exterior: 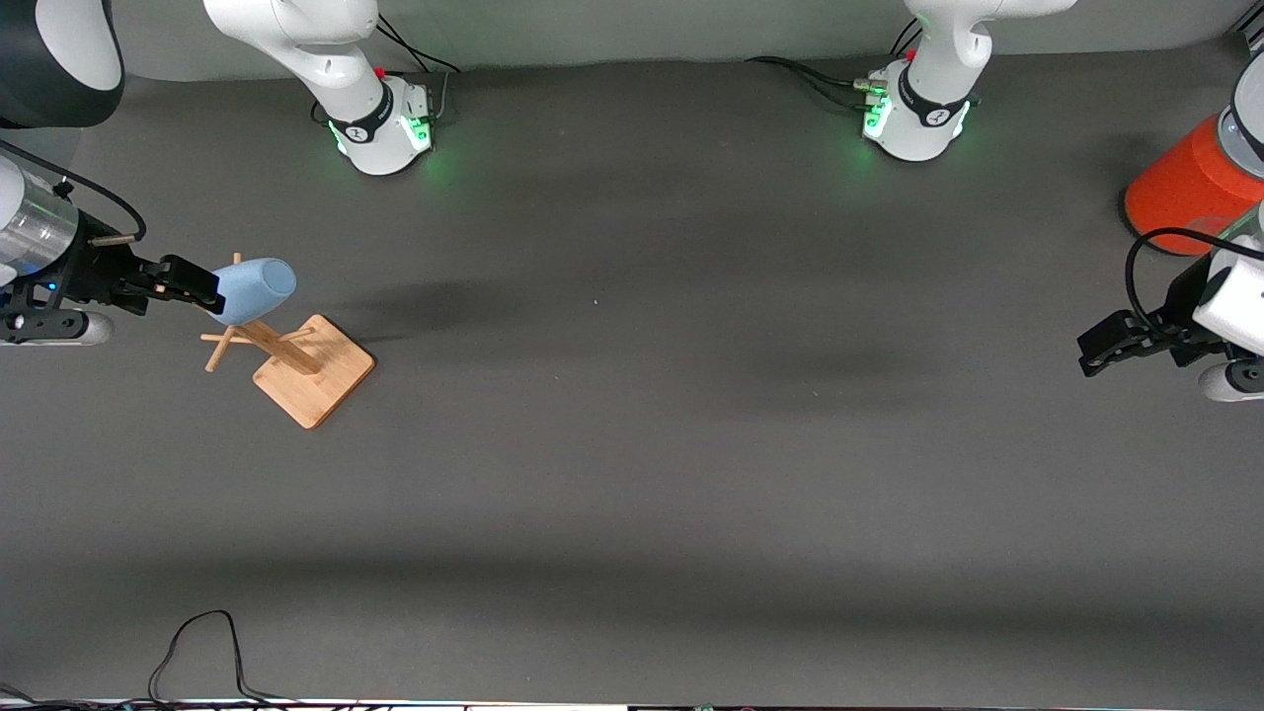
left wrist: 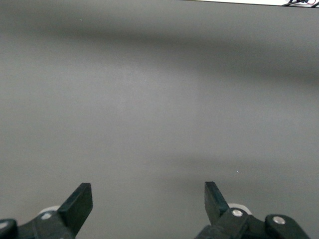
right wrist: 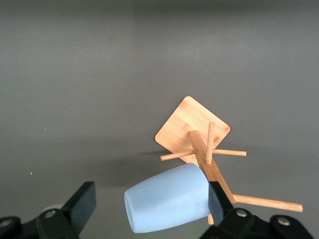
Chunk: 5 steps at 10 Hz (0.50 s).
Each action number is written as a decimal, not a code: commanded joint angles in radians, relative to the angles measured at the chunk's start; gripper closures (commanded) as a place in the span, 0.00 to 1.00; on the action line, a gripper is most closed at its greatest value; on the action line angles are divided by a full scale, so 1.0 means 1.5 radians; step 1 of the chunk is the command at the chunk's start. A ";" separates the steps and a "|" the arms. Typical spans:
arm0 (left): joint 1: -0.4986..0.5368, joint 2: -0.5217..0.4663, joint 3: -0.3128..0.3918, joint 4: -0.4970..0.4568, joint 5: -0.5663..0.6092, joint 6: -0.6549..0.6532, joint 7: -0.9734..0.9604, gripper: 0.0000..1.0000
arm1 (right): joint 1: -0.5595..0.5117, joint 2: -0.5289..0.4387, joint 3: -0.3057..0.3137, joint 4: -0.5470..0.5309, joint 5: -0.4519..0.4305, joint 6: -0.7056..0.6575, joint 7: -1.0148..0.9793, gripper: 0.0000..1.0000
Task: Rotate and upright cup with both arms
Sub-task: 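Close the right gripper on the light blue cup on the mug tree peg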
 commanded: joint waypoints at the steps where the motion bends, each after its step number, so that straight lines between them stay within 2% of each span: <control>1: -0.005 0.004 0.004 0.016 -0.002 -0.018 -0.007 0.00 | 0.000 0.007 -0.001 0.028 0.001 -0.020 -0.014 0.00; 5: -0.005 0.004 0.004 0.016 -0.002 -0.018 -0.007 0.00 | 0.000 0.002 -0.004 0.038 0.000 -0.054 -0.015 0.00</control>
